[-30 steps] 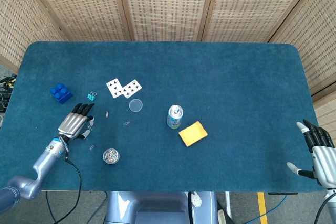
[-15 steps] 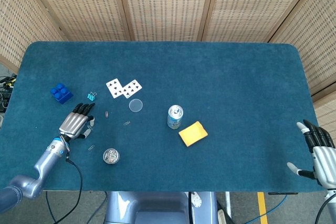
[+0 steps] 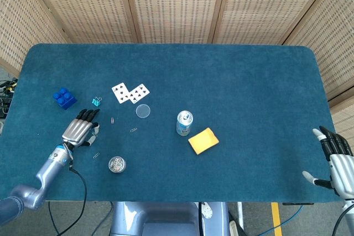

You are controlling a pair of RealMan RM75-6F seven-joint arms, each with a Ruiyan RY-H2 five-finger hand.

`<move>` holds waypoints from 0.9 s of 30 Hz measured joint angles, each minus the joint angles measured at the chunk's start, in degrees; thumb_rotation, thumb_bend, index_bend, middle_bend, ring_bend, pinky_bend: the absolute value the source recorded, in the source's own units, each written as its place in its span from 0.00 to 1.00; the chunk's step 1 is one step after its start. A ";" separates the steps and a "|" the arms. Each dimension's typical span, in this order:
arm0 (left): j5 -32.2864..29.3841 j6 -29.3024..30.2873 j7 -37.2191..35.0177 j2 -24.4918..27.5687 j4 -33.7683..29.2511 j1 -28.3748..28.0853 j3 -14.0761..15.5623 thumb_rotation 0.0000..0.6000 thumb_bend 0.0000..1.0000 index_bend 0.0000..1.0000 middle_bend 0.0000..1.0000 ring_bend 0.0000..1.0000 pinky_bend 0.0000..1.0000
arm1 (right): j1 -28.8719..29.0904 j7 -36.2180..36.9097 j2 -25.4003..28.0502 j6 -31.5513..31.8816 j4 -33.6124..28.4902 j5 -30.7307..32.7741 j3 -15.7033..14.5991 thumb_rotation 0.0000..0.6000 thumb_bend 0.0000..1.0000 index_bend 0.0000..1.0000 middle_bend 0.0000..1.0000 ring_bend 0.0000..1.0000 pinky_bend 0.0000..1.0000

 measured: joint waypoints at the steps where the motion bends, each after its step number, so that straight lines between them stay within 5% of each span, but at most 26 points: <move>1: 0.01 -0.05 -0.12 0.02 0.00 0.00 0.01 1.00 0.42 0.61 0.00 0.00 0.00 | -0.01 0.00 0.00 0.02 0.00 0.00 -0.01 1.00 0.00 0.05 0.00 0.00 0.00; 27: 0.25 0.89 -0.20 0.34 -0.66 -0.05 -0.35 1.00 0.42 0.63 0.00 0.00 0.00 | -0.01 0.20 0.07 0.00 0.00 -0.07 -0.06 1.00 0.00 0.05 0.00 0.00 0.00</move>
